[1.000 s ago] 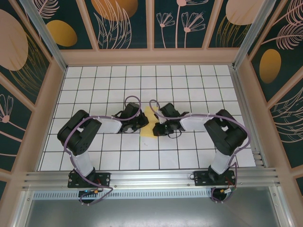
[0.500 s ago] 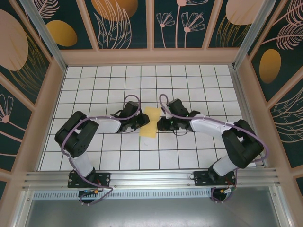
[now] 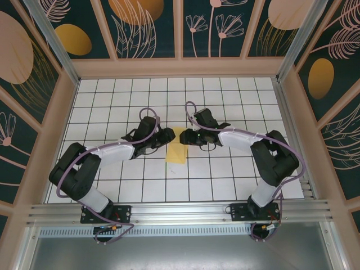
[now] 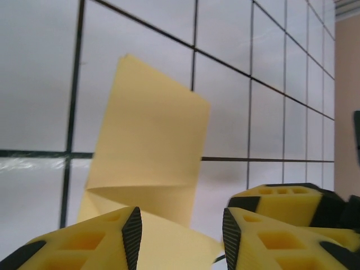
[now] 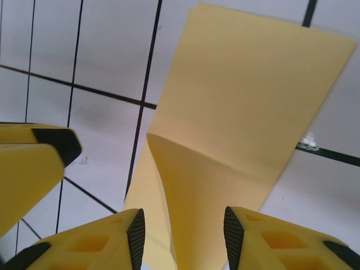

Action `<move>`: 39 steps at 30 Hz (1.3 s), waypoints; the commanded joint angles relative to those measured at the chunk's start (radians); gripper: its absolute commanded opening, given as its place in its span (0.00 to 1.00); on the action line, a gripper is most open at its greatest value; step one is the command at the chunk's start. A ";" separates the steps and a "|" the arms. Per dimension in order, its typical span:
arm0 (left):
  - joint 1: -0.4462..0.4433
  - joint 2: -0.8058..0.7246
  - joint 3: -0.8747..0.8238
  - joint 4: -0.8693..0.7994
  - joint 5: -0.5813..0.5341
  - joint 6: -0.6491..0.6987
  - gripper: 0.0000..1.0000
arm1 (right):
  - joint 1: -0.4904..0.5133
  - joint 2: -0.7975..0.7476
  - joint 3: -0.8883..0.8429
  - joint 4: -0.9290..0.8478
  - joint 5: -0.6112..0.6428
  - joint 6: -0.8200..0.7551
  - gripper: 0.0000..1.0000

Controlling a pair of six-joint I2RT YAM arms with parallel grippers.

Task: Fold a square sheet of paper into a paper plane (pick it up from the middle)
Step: Fold the triangle a second time at the center of the table, then turn over the paper at the center of the table.

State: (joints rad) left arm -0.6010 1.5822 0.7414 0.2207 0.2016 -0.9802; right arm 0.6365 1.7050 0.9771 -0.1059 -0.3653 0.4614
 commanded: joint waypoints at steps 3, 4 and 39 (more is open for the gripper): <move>0.013 -0.001 -0.057 0.062 0.047 -0.017 0.46 | 0.000 0.054 -0.001 0.051 -0.097 -0.030 0.39; 0.015 -0.002 -0.069 0.073 0.055 -0.023 0.46 | -0.003 0.067 0.001 0.053 -0.102 -0.030 0.37; 0.018 0.211 -0.121 0.439 0.272 -0.054 0.36 | -0.139 0.040 -0.218 0.390 -0.361 0.099 0.05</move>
State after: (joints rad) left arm -0.5869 1.7721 0.6060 0.5995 0.4477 -1.0714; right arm 0.5079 1.7699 0.7719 0.2474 -0.7033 0.5510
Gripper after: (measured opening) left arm 0.364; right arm 0.048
